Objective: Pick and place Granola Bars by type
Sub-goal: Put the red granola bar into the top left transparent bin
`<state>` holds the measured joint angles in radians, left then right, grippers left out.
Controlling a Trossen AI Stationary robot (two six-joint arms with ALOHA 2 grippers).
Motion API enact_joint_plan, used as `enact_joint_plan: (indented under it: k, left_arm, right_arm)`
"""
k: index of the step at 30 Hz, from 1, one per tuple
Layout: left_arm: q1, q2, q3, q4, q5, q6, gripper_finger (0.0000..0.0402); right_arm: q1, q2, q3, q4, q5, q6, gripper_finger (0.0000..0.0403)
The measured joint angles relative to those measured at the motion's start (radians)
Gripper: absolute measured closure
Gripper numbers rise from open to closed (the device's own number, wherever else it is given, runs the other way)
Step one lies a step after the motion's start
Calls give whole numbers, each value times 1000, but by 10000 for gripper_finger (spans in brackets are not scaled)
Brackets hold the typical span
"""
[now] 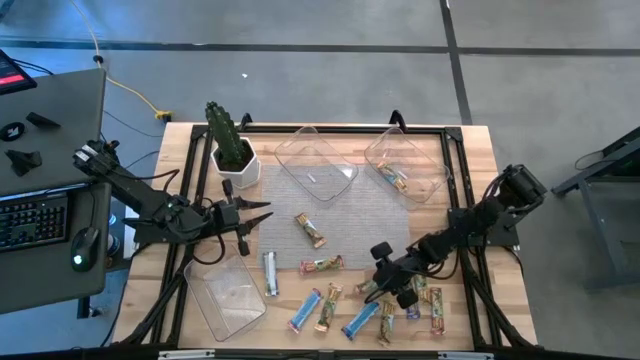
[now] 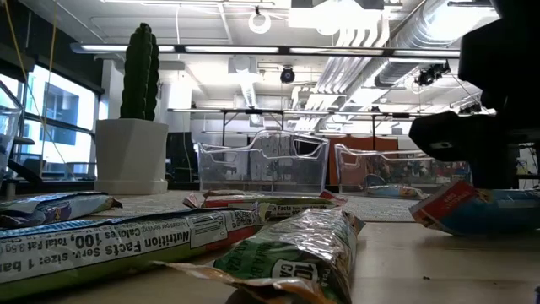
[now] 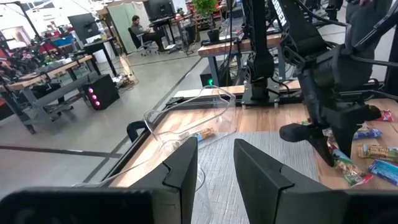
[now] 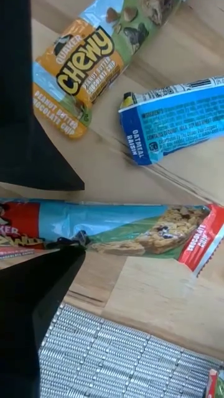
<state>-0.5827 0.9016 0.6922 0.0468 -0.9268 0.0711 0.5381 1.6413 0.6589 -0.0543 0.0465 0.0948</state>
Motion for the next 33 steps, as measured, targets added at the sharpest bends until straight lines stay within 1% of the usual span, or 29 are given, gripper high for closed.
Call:
enact_joint_plan:
  k: [8, 11, 14, 17, 20, 23, 26, 27, 28, 29, 30, 31, 33]
  left_arm:
    - [0, 0, 0, 0, 0, 2, 301]
    - [0, 0, 0, 0, 0, 2, 301]
    - [0, 0, 0, 0, 0, 2, 301]
    - [0, 0, 0, -4, 0, 2, 301]
    - [0, 0, 0, -6, 0, 2, 301]
    - [0, 0, 0, -5, -1, 2, 301]
    - [0, 0, 0, -5, -2, 2, 301]
    - [0, 0, 0, -5, -6, 2, 301]
    - [0, 0, 0, -5, -7, 2, 301]
    - [0, 0, 0, -5, -8, 2, 301]
    - [0, 0, 0, -5, -8, 2, 301]
    - [0, 0, 0, -5, -8, 2, 301]
    - [0, 0, 0, -5, -8, 2, 301]
  right_arm:
    - [-1, 2, -1, -6, 11, -5, 318]
    - [-1, -14, -1, -6, 11, 1, 337]
    - [-1, -55, -6, -23, 4, -13, 350]
    - [-1, -116, -7, -18, 40, -62, 360]
    - [-3, -194, -6, -10, 138, -144, 363]
    - [-25, -271, -6, 28, 315, -309, 359]
    - [-83, -324, -4, 131, 534, -509, 353]
    - [-110, -333, -4, 185, 583, -563, 353]
    - [-144, -339, -4, 244, 604, -606, 353]
    - [-181, -341, -4, 308, 598, -642, 354]
    - [-222, -341, -4, 373, 561, -676, 355]
    - [-269, -338, -3, 432, 491, -711, 357]
    - [-362, -319, -3, 534, 315, -790, 358]
